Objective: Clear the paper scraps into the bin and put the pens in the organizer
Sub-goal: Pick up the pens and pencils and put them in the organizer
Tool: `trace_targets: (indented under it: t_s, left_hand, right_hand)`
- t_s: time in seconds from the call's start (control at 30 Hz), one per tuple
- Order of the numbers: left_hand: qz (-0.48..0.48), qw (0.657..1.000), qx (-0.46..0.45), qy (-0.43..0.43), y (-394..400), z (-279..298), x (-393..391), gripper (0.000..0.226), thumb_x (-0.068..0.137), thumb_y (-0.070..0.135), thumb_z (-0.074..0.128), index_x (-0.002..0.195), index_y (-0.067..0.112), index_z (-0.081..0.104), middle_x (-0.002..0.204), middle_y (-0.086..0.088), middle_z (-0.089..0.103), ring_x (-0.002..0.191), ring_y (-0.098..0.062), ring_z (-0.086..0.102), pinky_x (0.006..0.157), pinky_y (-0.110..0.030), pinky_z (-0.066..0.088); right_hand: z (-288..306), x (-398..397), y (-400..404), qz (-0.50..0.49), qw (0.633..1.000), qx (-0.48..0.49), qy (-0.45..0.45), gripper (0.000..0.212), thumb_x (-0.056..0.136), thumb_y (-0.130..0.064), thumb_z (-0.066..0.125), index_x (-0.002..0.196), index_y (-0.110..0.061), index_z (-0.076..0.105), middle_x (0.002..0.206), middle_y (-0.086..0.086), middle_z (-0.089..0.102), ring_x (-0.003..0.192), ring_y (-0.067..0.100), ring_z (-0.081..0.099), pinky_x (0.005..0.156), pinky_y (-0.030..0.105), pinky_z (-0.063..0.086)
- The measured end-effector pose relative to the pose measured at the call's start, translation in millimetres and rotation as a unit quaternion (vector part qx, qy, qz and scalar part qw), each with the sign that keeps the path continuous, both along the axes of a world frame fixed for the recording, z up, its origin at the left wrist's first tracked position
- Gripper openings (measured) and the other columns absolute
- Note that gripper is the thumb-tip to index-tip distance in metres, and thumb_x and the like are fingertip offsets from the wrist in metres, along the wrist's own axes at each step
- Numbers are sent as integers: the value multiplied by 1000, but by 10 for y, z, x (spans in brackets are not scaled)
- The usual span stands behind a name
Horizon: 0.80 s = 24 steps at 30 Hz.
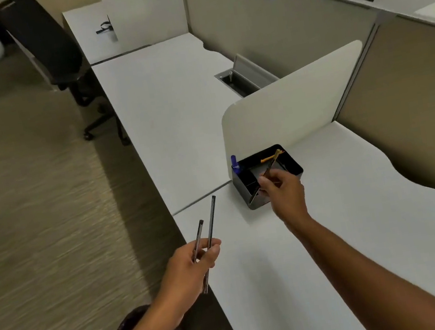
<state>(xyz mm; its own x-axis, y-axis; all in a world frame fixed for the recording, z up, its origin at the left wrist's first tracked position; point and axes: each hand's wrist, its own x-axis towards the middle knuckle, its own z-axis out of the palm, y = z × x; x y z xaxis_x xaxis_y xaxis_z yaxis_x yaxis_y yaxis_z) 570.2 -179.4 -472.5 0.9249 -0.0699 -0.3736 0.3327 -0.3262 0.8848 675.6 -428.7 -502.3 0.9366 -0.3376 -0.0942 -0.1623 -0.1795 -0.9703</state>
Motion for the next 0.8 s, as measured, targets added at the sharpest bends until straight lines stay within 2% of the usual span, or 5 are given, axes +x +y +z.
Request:
trace_targets:
  t_s: [0.23,0.4,0.6,0.7,0.8]
  left_hand:
    - [5,1000,-3,18,15,-96,57,15,92,51,66,106,56,71,86,23,74,77,6,69,53,-12,45]
    - [11,999,-4,35,1,-132,49,14,94,48,66,105,54,72,86,22,74,77,7,68,51,-11,45]
    - [7,999,-2,49,-54,-148,31,16,91,54,66,106,53,72,95,21,74,89,6,68,55,-14,48]
    - [5,999,-4,48,-117,-145,39,14,92,52,66,104,53,73,88,21,72,85,5,68,51,-15,48]
    - [4,999,-3,45,-189,-128,62,13,94,48,66,104,52,73,80,25,70,75,7,67,48,-14,47]
  right_hand:
    - [-274,862,-39,16,990,-137,-6,8,97,-20,71,103,-21,75,83,-22,66,75,-12,64,69,6,41]
    - [-503,1009,25,101,964,-244,37,12,99,-18,68,93,-10,75,82,0,71,77,17,64,68,29,49]
    - [-593,1035,23,158,886,-426,87,21,100,-21,62,89,-11,78,88,8,75,92,28,66,80,37,53]
    - [-631,1040,19,180,892,-405,93,15,98,-12,62,98,-10,77,92,8,75,97,28,67,81,35,50]
    - [-512,919,-3,123,958,-249,72,31,98,-3,63,128,-8,69,101,6,74,97,22,70,77,13,51]
